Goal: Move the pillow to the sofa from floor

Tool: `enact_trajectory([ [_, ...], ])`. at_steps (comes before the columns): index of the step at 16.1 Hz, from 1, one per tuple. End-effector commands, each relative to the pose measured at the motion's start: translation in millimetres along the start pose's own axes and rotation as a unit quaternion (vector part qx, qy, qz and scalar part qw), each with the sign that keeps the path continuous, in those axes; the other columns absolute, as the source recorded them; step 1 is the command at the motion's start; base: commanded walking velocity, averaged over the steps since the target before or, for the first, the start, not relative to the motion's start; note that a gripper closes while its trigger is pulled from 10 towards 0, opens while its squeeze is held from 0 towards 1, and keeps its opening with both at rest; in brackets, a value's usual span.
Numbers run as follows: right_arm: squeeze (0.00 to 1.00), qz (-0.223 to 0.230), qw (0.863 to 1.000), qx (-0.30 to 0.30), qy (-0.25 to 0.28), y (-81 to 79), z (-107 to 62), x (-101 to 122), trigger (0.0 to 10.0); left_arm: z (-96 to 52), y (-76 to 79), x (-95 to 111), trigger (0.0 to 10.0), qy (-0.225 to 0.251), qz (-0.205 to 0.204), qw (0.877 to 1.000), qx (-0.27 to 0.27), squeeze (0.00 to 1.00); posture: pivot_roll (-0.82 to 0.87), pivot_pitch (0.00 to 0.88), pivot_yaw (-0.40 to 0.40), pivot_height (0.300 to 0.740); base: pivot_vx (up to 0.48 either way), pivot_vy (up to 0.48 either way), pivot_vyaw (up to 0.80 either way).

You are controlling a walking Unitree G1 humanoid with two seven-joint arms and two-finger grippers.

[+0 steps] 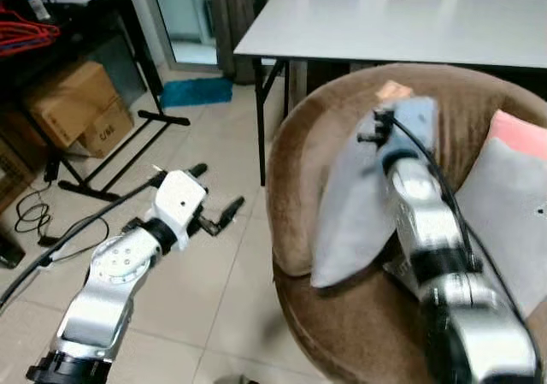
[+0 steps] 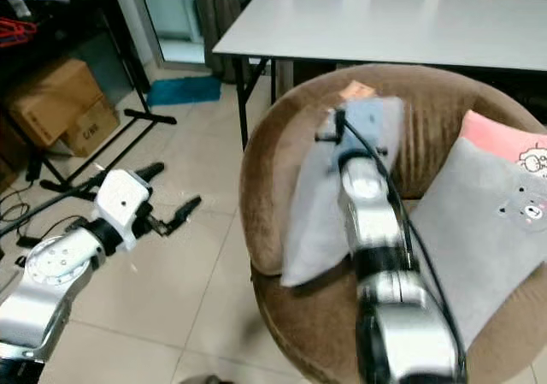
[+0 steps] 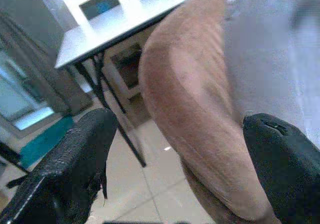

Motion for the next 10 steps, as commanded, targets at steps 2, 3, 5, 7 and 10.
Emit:
enact_trajectory([
  [2,0.0,-0.078,0.996,0.044,0.022,-25.6,9.1,5.0,10.0,-7.5,2.0,-7.6,10.0,-0.018,-0.001,1.0,-0.022,0.0,0.02,0.0,0.052,0.74,0.0,0.0,0.0],
  [3,0.0,-0.14,0.988,0.067,0.013,-39.6,6.5,-6.7,10.0,-10.0,2.3,-9.8,10.0,-0.024,0.0,0.999,-0.024,0.0,0.03,0.0,0.044,0.74,0.0,0.0,0.0],
  [5,0.0,-0.247,0.959,0.135,-0.045,-68.2,-11.5,-51.1,10.0,-13.3,3.2,-11.9,10.0,-0.031,0.004,0.999,-0.026,0.0,0.06,0.0,0.028,0.74,0.0,0.0,0.0],
  [7,0.0,-0.236,0.951,0.16,-0.123,-78.2,-31.3,-87.7,10.0,-17.3,4.0,-13.8,10.0,-0.036,0.004,0.999,-0.026,0.0,0.07,0.0,0.018,0.74,0.0,0.0,0.0],
  [10,1.0,-0.167,0.963,0.173,-0.122,-88.9,-37.1,-91.0,10.0,-21.7,5.7,-16.5,10.0,-0.042,0.003,0.998,-0.037,0.0,0.07,0.0,0.015,0.74,0.0,0.0,0.0],
])
Point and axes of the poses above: a point about 5 cm out from each wrist's last joint towards the gripper, its own z axis pointing out of the wrist towards the gripper, its own x axis along the axis of the wrist's last joint, y = z × x, the point moved 1 cm from there along z, pointing out of the wrist towards the gripper, and after that the axes turned 5 degrees about z, right-handed, at the moved point
